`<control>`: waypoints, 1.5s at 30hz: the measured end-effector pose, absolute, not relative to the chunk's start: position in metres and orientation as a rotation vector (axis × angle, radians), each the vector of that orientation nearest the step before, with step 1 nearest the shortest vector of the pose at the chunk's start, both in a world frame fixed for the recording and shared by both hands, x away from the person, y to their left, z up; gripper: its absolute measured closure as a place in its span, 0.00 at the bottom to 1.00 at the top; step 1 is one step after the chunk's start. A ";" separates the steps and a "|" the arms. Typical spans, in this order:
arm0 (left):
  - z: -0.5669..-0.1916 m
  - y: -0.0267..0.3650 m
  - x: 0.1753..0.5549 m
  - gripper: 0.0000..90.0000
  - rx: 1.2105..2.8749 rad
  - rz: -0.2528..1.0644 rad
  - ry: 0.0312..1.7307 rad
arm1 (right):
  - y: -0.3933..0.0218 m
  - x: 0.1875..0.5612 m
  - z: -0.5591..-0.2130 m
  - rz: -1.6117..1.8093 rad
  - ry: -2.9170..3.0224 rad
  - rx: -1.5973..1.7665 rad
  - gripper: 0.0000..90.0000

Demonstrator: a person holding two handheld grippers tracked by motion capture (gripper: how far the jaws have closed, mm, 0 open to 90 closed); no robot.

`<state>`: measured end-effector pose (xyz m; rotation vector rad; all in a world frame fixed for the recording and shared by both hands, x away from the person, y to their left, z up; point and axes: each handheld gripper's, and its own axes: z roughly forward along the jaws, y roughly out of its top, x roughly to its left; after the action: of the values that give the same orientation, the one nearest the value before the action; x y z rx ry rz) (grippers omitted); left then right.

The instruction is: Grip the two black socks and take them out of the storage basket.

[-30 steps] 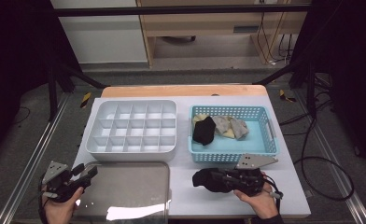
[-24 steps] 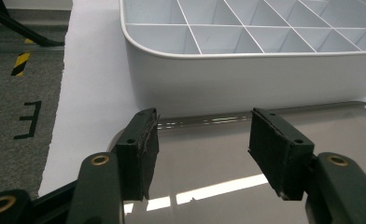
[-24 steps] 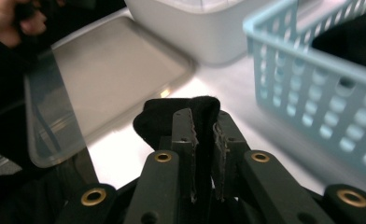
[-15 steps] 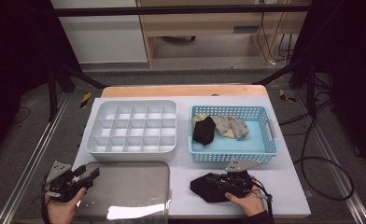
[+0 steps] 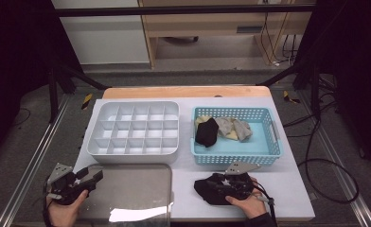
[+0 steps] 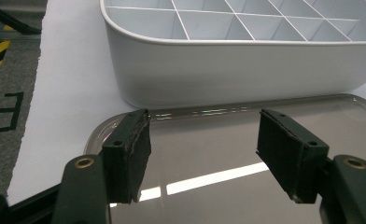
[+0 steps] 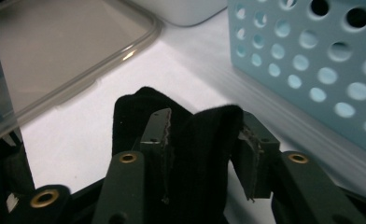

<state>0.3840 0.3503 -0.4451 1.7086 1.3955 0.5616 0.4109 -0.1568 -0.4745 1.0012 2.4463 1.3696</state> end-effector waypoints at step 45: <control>-0.445 0.349 0.383 0.36 1.710 0.565 1.370 | -0.181 0.459 -0.381 1.525 2.137 1.062 0.35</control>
<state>0.3825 0.3494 -0.4447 1.7104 1.3703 0.5649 0.4587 -0.1806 -0.3814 1.0624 2.1368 1.5246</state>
